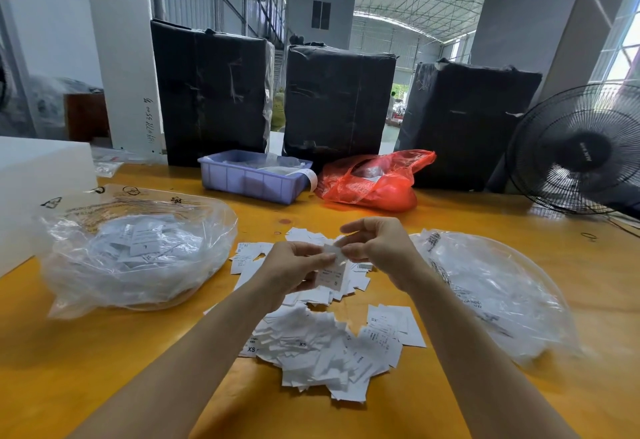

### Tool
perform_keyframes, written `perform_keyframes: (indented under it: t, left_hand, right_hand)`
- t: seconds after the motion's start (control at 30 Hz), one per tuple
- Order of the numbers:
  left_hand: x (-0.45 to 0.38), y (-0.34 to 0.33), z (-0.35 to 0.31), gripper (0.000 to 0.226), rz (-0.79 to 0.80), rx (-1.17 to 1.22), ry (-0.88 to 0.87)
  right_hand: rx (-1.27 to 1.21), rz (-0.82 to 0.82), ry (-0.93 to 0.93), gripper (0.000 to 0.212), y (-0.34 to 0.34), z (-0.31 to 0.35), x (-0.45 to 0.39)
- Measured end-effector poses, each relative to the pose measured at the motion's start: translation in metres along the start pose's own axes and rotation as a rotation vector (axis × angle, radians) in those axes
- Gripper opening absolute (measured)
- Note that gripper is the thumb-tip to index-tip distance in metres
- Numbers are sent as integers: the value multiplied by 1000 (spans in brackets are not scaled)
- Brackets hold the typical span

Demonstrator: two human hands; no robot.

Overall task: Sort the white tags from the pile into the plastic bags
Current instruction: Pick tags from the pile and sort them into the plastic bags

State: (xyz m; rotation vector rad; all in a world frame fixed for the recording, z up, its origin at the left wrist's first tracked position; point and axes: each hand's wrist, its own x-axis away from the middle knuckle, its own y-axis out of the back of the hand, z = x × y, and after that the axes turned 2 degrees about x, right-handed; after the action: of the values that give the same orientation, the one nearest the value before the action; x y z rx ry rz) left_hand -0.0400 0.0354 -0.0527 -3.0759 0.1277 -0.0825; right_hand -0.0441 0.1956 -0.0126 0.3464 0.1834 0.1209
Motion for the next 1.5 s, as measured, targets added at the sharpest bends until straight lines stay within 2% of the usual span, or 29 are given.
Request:
perform_keyframes:
  t: [0.13,0.37,0.57,0.63,0.73,0.77,0.87,0.97,1.07,1.13,1.2,1.27,1.4,1.5]
  left_hand:
    - [-1,1,-2,17,-23,22,-17]
    - [-2,6,-4,10,-19,40,58]
    - [0,13,-12,6,-38,-22,26]
    - [-1,28,-20,9,-131,-91,-47]
    - [-3,68,-33,5,-420,-234,-189]
    - [-2,85,-36,4,-531,-314,-226]
    - [-3,135,-36,22,-840,-604,-265]
    - [-11,175,-24,26,-978,-818,-184]
    - [-38,208,-5,23,-950,-990,-64]
    - [-85,248,25,30,-935,-1090,-20]
    - [-127,283,49,36,-926,-1136,-10]
    - [-148,294,61,42,-868,-1148,-36]
    - [-117,245,39,37,-852,-1179,-93]
    - [-56,176,-2,27,-878,-1221,-178]
  right_hand:
    - [54,-34,2,29,0,-1,-1]
    - [-74,-161,-37,20,-5,-8,-5]
    - [-82,-151,-21,17,-3,-6,-5]
    - [-1,-125,-19,12,5,0,-3]
    - [136,-129,-14,4,35,10,0]
    - [174,-164,-6,3,50,12,1]
    - [400,-352,-35,2,96,5,5]
    - [691,-510,-266,5,140,-27,7]
    - [871,-458,-477,13,156,-58,12]
    - [918,-328,-519,27,151,-72,14]
    - [889,-275,-534,38,144,-80,14]
    - [826,-311,-531,29,141,-87,14]
    - [779,-418,-479,12,143,-92,14]
    - [739,-443,-461,19,141,-92,13]
